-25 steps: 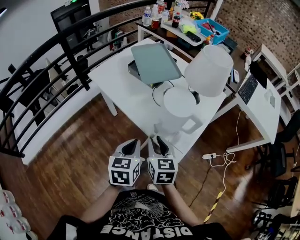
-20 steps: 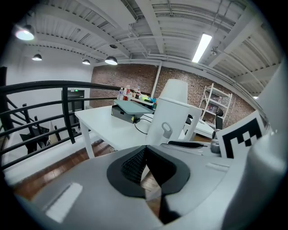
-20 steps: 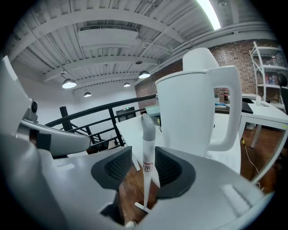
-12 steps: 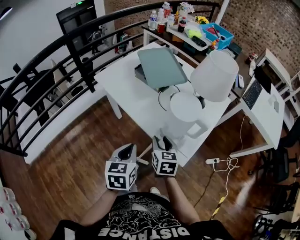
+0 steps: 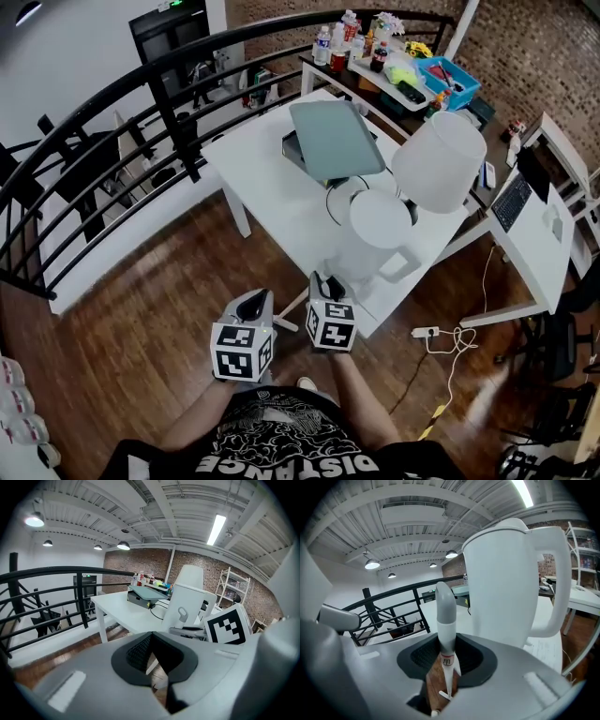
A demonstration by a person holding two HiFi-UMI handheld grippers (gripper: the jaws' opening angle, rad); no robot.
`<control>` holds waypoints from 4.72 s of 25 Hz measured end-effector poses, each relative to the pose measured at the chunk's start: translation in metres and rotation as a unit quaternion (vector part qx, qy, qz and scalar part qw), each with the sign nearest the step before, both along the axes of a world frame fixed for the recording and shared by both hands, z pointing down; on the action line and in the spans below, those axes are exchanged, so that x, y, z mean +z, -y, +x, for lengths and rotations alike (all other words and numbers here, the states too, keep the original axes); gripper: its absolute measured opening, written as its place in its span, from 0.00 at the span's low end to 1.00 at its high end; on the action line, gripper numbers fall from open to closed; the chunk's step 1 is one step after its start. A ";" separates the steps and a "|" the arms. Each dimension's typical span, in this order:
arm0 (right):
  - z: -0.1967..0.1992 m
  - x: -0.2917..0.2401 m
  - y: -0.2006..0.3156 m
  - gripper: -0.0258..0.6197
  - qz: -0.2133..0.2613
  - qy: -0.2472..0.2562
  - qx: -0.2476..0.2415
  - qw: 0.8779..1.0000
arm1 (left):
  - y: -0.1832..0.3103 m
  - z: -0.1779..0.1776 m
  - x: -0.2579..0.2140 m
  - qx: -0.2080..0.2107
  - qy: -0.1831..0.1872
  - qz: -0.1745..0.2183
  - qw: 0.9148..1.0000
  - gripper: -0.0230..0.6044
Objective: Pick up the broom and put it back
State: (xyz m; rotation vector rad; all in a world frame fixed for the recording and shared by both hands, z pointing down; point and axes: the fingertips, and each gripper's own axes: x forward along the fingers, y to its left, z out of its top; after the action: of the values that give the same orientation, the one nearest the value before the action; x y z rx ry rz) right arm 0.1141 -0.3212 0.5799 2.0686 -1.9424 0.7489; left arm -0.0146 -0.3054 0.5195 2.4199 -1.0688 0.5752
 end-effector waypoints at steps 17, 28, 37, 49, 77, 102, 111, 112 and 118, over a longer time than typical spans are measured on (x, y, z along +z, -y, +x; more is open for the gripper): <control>-0.061 -0.020 -0.022 0.19 0.012 -0.005 -0.105 0.994 | -0.024 -0.030 -0.007 -0.076 -0.009 0.011 0.997 0.04; -0.089 -0.073 -0.027 0.19 0.061 -0.024 -0.164 0.984 | -0.033 -0.057 -0.020 -0.130 -0.018 0.027 0.991 0.04; -0.113 -0.141 -0.024 0.19 0.127 -0.020 -0.197 0.972 | -0.036 -0.073 -0.029 -0.154 -0.021 0.035 0.987 0.05; -0.122 -0.167 -0.024 0.19 0.158 -0.011 -0.180 0.971 | -0.037 -0.087 -0.028 -0.170 -0.021 0.035 0.985 0.04; -0.105 -0.070 -0.021 0.20 0.082 -0.011 -0.128 0.988 | -0.031 -0.078 -0.015 -0.148 -0.018 0.016 0.989 0.05; -0.062 -0.020 -0.012 0.19 0.053 -0.032 -0.058 0.996 | -0.025 -0.066 -0.008 -0.123 -0.009 0.008 0.992 0.05; -0.030 -0.017 -0.001 0.19 0.045 -0.056 -0.039 0.997 | -0.022 -0.045 -0.009 -0.096 -0.013 0.013 0.995 0.04; -0.028 -0.016 -0.001 0.19 0.044 -0.058 -0.038 0.997 | -0.023 -0.041 -0.008 -0.091 -0.013 0.013 0.996 0.04; -0.016 -0.010 0.002 0.19 0.037 -0.061 -0.032 0.997 | -0.026 -0.021 -0.005 -0.065 -0.011 0.015 0.998 0.05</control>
State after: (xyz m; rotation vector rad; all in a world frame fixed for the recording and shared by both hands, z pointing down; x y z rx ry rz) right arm 0.0985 -0.3233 0.5703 2.0306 -1.9868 0.5334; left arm -0.0361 -0.2798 0.5142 2.3557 -1.2220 0.4911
